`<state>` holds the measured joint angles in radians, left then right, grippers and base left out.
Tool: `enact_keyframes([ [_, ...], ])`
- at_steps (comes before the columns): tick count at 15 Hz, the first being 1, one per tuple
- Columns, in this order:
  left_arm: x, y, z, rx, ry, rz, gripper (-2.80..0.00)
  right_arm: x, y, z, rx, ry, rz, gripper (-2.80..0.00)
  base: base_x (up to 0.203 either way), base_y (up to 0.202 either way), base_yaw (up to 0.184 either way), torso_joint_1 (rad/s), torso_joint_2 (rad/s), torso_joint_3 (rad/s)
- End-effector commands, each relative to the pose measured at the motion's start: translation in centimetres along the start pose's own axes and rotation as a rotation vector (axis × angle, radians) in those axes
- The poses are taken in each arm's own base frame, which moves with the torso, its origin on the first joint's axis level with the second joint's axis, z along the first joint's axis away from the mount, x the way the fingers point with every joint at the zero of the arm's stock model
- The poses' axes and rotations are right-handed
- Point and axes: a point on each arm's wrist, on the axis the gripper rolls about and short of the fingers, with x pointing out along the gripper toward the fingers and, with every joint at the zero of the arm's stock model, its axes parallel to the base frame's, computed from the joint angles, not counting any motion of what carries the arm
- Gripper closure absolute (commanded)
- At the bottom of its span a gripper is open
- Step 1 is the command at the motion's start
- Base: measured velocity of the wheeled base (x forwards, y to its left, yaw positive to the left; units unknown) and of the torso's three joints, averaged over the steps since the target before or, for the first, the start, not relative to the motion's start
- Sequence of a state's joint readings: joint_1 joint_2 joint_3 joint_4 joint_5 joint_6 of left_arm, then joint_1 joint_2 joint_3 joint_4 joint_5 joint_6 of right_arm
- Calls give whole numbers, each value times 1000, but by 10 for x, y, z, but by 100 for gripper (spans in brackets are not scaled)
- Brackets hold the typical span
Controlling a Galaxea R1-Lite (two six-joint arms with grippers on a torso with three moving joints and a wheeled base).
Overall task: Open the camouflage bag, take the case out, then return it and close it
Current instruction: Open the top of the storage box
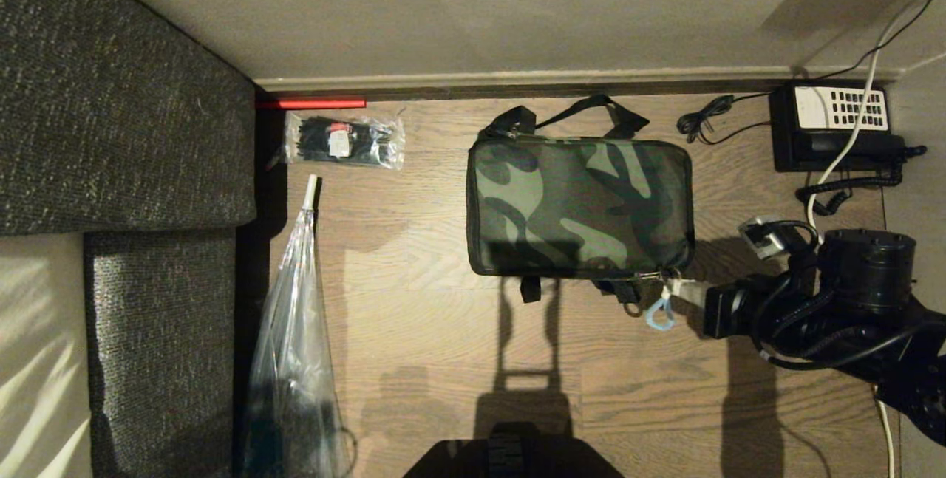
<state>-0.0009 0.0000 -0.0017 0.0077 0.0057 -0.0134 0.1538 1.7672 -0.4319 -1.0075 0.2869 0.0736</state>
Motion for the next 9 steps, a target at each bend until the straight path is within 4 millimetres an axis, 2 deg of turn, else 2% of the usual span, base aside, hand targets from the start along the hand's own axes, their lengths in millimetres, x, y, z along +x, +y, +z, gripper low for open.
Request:
enact_keyframes([
  [1,0,0,0,0,0,0,0,-5,-7,3,6,-11,-17,0,0,0,0,0,0,0],
  [9,0,0,0,0,0,1,0,-15,-37,0,8,12,-67,0,0,0,0,0,0,0],
])
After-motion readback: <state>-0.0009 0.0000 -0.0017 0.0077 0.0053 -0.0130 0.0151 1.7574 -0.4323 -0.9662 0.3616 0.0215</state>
